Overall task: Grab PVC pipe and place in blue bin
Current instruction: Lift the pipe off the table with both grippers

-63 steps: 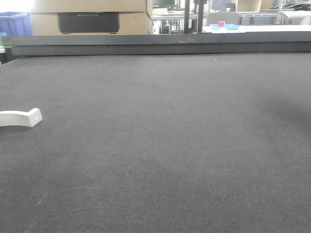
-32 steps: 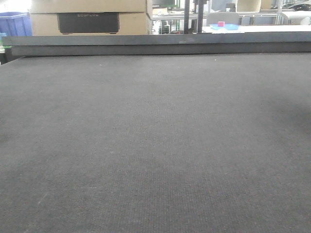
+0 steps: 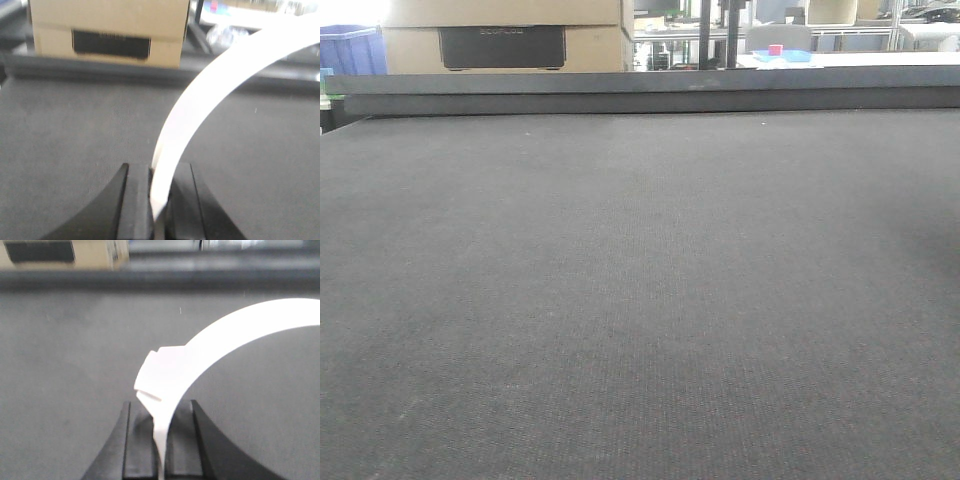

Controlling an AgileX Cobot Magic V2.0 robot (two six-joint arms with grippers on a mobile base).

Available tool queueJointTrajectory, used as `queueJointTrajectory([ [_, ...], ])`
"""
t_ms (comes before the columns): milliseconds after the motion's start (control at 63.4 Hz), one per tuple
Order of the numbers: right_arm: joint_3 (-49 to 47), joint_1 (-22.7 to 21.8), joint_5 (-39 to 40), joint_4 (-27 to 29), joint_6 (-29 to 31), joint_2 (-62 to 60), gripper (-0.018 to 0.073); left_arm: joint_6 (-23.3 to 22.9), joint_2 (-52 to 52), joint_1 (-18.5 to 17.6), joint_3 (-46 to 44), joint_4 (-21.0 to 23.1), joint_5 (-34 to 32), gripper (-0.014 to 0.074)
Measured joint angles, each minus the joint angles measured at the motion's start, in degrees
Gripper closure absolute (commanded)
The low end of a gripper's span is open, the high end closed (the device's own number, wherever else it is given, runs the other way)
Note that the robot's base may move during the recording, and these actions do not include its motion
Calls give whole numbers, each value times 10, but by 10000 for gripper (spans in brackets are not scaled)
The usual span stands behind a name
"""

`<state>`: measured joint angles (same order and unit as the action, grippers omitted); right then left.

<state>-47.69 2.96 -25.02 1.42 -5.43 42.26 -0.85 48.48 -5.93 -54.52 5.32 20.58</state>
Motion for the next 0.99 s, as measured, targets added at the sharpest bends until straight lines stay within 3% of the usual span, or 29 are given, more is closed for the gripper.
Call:
queueJointTrajectory([
  [363,37,0,29,0,0,-111,728,0,-79,0,68,0,-34,707],
  [993,37,0,38,0,1,-123,728,0,-83,0,68,0,-48,707],
])
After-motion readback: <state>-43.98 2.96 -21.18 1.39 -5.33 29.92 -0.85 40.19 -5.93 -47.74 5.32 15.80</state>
